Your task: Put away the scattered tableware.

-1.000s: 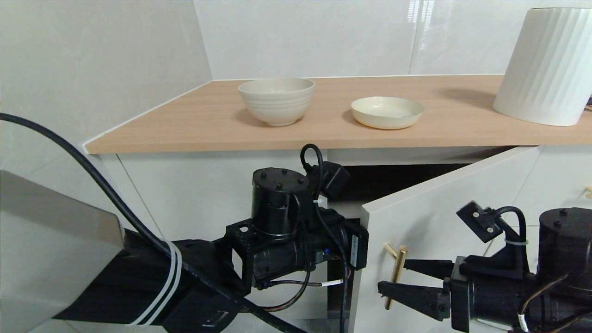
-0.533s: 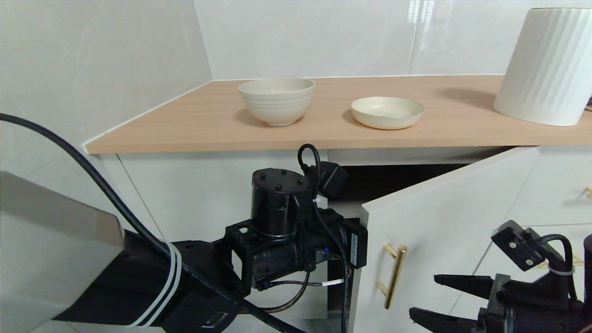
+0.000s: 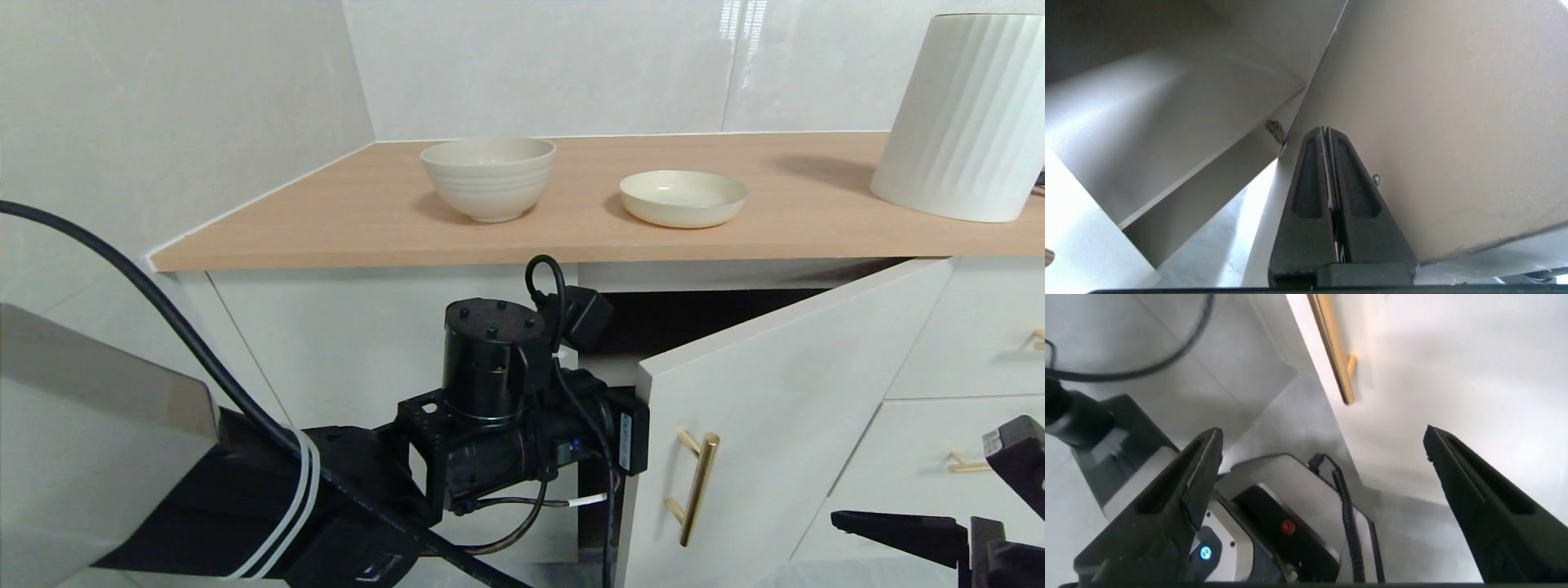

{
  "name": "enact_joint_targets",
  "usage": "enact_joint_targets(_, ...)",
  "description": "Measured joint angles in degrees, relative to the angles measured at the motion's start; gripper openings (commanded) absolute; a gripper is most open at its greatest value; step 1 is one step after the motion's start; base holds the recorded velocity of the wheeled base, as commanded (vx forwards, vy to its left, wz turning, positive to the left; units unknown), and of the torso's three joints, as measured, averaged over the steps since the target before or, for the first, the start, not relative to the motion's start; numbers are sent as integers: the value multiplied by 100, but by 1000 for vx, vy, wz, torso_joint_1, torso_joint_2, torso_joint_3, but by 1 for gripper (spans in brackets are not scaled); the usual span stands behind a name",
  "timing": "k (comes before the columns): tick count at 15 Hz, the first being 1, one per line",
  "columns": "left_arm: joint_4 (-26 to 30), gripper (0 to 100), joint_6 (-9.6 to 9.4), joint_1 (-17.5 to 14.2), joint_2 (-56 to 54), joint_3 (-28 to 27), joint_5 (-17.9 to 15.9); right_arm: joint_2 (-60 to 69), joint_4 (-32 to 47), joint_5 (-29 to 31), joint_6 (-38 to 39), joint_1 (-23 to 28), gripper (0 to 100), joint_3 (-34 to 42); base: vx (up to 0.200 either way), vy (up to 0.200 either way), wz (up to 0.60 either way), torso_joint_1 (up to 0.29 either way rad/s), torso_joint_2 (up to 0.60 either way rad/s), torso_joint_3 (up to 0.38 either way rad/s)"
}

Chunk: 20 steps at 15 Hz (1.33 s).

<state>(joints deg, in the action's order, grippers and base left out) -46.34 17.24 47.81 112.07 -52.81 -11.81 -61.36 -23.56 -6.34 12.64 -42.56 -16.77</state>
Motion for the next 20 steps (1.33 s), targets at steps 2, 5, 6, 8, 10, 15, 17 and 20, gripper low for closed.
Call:
enact_joint_targets(2, 5, 0, -2, 17, 11, -7, 10, 22, 4, -4, 0, -5, 100, 5, -200, 0, 0, 2, 7, 5)
enact_joint_targets(5, -29, 0, -2, 48, 66, -39, -30, 26, 9, -30, 0, -5, 100, 32, 0, 0, 0, 0, 0, 0)
enact_joint_targets(6, -96, 0, -2, 48, 107, -60, -22, 28, 0, -33, 0, -5, 100, 32, 0, 0, 0, 0, 0, 0)
enact_joint_targets(8, -154, 0, -2, 48, 166, -83, -4, 30, 4, -30, 2, -5, 100, 32, 0, 0, 0, 0, 0, 0)
enact_joint_targets(10, -165, 0, -2, 56, 193, -88, -6, 35, 4, -30, 0, -5, 100, 32, 0, 0, 0, 0, 0, 0)
enact_joint_targets(15, -161, 0, -2, 52, 243, -91, -1, 44, 4, -30, 2, -5, 100, 38, -40, 0, 0, 0, 1, 1)
enact_joint_targets(17, -158, 0, 5, 50, 257, -110, 2, 45, 2, -30, 2, -5, 100, 41, -200, 0, 0, 7, 2, 2)
enact_joint_targets(20, -161, 0, 6, 69, 378, -195, -11, 52, 2, -35, 7, -5, 100, 44, 0, 0, 0, 0, 0, 0)
